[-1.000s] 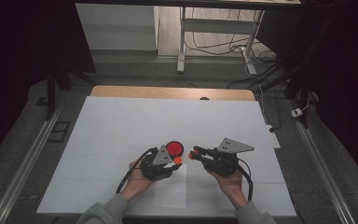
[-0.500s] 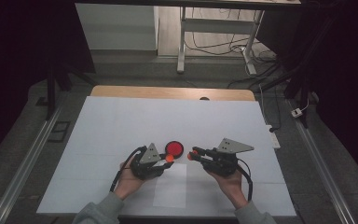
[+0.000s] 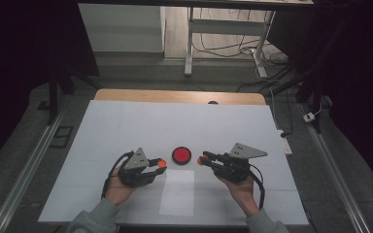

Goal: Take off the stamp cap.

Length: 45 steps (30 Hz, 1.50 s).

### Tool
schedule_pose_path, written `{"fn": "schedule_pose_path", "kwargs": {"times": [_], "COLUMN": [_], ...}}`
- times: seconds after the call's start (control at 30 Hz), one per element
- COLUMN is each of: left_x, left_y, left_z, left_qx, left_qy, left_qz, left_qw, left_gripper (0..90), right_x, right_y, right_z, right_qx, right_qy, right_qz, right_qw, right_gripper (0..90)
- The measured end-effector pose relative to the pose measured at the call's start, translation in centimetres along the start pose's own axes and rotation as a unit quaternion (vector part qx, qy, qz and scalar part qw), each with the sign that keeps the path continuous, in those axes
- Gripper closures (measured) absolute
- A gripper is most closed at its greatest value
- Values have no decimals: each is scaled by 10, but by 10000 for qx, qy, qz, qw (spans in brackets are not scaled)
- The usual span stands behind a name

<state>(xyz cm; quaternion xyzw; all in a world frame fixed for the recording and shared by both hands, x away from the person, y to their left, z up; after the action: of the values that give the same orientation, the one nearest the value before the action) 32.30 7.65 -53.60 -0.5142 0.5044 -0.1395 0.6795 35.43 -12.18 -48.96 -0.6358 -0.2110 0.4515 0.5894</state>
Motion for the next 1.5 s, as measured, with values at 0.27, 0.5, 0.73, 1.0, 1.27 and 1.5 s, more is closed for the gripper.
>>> {"fn": "schedule_pose_path", "kwargs": {"times": [0.27, 0.5, 0.73, 1.0, 1.27, 1.5], "left_x": [-21, -32, -43, -55, -53, -52], "left_y": [6, 22, 32, 45, 49, 50], "left_z": [10, 17, 20, 23, 24, 25], "left_qx": [-133, -302, -394, -553, -608, -640], "left_qy": [-164, -259, -338, -400, -364, -361], "left_qz": [-129, -100, -127, -127, -66, -51], "left_qw": [9997, 9992, 9986, 9976, 9975, 9973], "left_gripper": [653, 652, 652, 652, 652, 652], "right_x": [-2, -4, -3, -2, -1, 0], "right_y": [2, 4, 4, 5, 5, 5], "right_z": [-5, -9, -10, -10, -10, -9], "right_qx": [26, 46, 37, 46, 18, 2], "right_qy": [63, 133, 160, 176, 179, 170], "right_qz": [14, 8, 17, 26, 25, 8], "right_qw": [10000, 9999, 9999, 9998, 9998, 9999], "right_gripper": [725, 725, 725, 725, 725, 725]}}
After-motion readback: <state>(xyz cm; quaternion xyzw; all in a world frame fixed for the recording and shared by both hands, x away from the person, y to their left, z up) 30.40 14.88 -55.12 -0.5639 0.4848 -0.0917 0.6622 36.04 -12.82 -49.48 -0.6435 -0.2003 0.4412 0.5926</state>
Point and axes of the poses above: each handheld gripper's, and its own axes: x roughly forward along the jaws, y roughly out of its underside, z roughly to its left, the point moved 9 cm from there along x, roughly forward along the jaws, and after that the axes turned 4 degrees about y, right-handed, at the moved point
